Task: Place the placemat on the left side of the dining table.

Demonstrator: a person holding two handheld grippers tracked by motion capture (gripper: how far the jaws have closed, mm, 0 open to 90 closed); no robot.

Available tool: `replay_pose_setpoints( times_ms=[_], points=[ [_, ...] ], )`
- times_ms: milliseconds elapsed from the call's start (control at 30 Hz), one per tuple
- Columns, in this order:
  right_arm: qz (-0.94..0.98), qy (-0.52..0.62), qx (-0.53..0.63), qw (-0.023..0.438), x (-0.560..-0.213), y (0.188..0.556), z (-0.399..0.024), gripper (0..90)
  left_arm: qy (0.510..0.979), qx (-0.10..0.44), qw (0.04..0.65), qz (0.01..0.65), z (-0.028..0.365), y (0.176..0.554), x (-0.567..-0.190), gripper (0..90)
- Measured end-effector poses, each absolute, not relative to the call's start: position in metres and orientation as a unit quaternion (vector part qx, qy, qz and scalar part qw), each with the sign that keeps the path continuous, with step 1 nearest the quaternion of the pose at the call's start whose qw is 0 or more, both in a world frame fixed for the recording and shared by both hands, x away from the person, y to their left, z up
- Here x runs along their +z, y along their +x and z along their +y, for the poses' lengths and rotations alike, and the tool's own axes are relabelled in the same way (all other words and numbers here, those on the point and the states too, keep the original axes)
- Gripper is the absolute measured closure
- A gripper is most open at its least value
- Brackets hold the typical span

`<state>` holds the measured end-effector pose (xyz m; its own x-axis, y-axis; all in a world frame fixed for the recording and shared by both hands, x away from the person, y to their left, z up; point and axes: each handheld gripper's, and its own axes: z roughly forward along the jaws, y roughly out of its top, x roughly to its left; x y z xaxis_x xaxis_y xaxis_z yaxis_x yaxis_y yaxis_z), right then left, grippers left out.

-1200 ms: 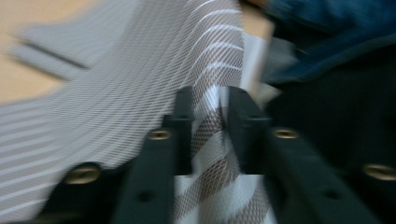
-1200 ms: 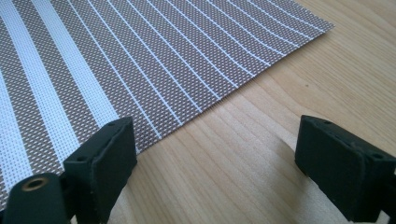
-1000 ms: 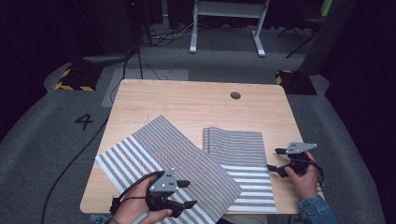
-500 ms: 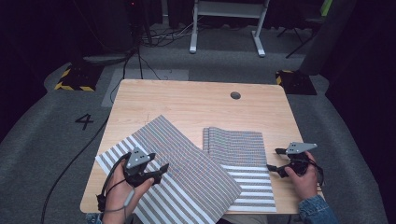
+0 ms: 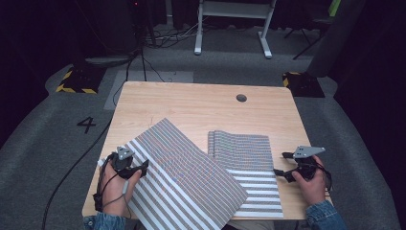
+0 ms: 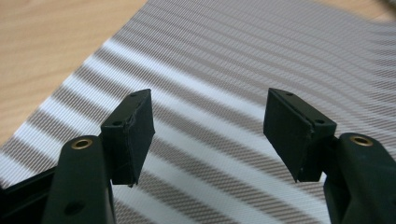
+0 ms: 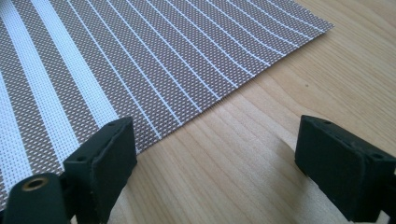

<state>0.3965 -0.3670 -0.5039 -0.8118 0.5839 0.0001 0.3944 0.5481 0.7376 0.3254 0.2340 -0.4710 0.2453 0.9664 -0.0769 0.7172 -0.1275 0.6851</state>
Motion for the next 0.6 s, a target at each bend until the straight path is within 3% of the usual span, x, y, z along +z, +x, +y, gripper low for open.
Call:
replay_pose_setpoints(
  times_ms=[333, 600],
  points=[
    [0.871, 0.281, 0.384, 0.124, -0.504, 0.397, -0.367, 12.8, 0.717, 0.179, 0.254, 0.624, 0.239, 0.331, -0.487, 28.1],
    [0.871, 0.28, 0.384, 0.124, -0.504, 0.397, -0.367, 12.8, 0.723, 0.18, 0.24, 0.622, 0.236, 0.334, -0.488, 23.9]
  ],
)
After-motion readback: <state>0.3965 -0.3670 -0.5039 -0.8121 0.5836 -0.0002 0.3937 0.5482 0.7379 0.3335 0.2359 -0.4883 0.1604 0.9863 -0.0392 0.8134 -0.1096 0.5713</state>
